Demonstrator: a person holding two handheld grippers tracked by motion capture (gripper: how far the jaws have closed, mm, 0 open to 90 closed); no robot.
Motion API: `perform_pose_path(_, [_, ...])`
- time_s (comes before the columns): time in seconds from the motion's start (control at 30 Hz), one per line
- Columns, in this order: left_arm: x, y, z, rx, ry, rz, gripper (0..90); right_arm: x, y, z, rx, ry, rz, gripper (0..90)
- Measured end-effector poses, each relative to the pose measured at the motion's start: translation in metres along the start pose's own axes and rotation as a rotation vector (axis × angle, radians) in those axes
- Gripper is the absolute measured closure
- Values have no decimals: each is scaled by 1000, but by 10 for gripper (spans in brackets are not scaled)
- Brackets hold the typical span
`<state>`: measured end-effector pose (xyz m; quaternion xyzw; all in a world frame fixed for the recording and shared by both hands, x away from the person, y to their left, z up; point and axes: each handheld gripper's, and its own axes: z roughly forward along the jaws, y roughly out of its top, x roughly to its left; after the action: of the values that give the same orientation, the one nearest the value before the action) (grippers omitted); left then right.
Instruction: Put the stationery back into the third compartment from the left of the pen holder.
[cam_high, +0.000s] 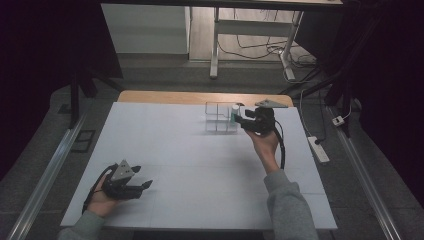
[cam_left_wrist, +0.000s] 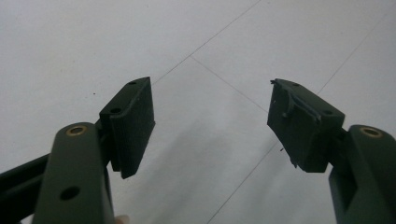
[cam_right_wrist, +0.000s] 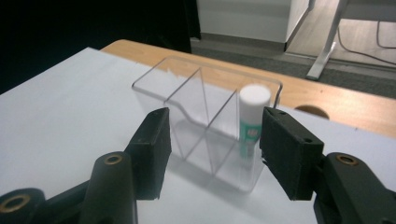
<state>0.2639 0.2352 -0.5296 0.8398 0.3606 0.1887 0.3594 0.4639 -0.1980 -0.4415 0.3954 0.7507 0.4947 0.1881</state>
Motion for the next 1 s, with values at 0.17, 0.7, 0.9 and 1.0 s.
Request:
perform_pose_path(0.17, [0,0,1,3,0,-2,308,3,-18,-13,22,24,-18,426])
perform_pose_path(0.7, [1,0,1,6,1,-1,308,17,-51,-51,75,83,-75,416])
perform_pose_path(0.9, [1,0,1,6,1,-1,308,19,-63,-65,91,88,-94,413])
perform_pose_path(1.0, [1,0,0,5,1,-2,308,19,-72,-74,102,88,-104,410])
